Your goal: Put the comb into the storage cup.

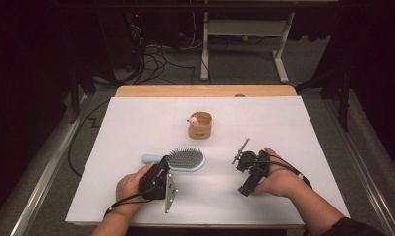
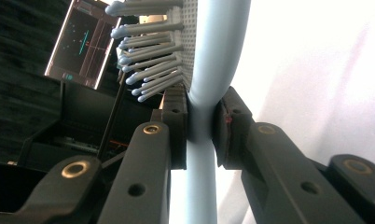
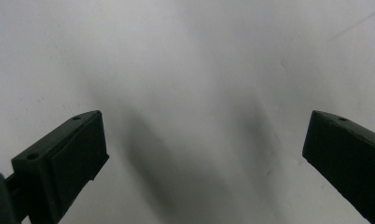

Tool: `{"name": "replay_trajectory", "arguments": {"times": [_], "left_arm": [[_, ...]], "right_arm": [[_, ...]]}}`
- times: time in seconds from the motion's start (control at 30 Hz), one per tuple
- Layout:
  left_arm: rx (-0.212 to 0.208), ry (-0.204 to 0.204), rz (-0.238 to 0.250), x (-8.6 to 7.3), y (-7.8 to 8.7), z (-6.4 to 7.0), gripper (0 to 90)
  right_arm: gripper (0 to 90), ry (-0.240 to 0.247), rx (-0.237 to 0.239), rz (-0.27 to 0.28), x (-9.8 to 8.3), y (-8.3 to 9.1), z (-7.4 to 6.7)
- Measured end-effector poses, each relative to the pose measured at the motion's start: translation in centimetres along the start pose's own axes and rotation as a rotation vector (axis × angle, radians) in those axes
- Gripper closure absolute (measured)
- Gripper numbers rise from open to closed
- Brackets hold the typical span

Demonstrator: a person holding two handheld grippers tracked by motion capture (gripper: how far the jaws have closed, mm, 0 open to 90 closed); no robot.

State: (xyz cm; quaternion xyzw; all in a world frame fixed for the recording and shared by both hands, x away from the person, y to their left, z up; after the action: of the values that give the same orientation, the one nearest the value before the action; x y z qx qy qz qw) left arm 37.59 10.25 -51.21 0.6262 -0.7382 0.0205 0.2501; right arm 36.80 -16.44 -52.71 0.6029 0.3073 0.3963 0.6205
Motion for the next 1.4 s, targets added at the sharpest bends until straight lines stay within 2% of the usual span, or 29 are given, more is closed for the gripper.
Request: {"name": "replay_trajectory", "arguments": {"times": [0.13,0.3,0.4,0.57,0.67,0.73,0.83,1.0,1.07,1.2,1.4], "left_arm": [[-0.004,0.013,0.001,0.0,0.0,-0.1,77.1],[-0.009,0.031,0.005,0.0,0.1,-0.2,77.1],[-0.013,0.045,0.005,0.0,0.1,-0.3,77.1],[-0.011,0.063,0.008,-0.1,0.2,-0.6,77.1],[-0.013,0.075,0.006,-0.1,0.2,-0.7,77.2],[-0.014,0.087,0.008,-0.1,0.2,-0.8,77.1],[-0.020,0.106,0.005,-0.2,0.2,-0.9,77.1],[-0.031,0.165,-0.001,-0.5,0.0,-1.2,77.1],[-0.025,0.166,-0.004,-0.6,0.0,-1.3,77.2],[-0.027,0.183,0.004,-0.5,0.1,-1.6,77.2],[-0.035,0.207,0.001,-0.6,0.1,-1.7,77.2]], "right_arm": [[0.5,-0.020,-0.013,0.025,-0.9,-0.1,0.6],[0.5,-0.053,-0.016,0.101,-1.3,0.0,1.0],[0.5,-0.079,-0.012,0.161,-1.2,0.0,1.1],[0.5,-0.124,-0.015,0.293,-0.7,0.1,1.4],[0.5,-0.162,0.004,0.375,-0.4,-0.1,1.5],[0.5,-0.175,-0.009,0.421,-0.1,-0.1,1.5],[0.5,-0.222,-0.004,0.503,0.2,-0.2,1.8],[0.5,-0.286,0.011,0.599,0.4,-0.2,2.0],[0.4,-0.294,0.009,0.624,0.6,-0.2,1.9],[0.4,-0.323,0.008,0.713,1.0,0.6,1.8],[0.4,-0.367,0.029,0.823,1.1,1.2,1.6]]}}
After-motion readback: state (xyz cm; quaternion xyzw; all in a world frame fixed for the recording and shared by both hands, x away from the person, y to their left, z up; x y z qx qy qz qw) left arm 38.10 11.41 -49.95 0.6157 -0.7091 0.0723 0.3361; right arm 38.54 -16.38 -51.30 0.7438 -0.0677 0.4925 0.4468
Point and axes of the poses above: each handheld gripper's, and its own axes: y roughly backward along the jaws, x roughly out of its top, z roughly to its right, the point moved 10 cm from there along -y, roughly forward along the jaws, and after that the axes turned 3 degrees about -z, right-handed, at the moved point
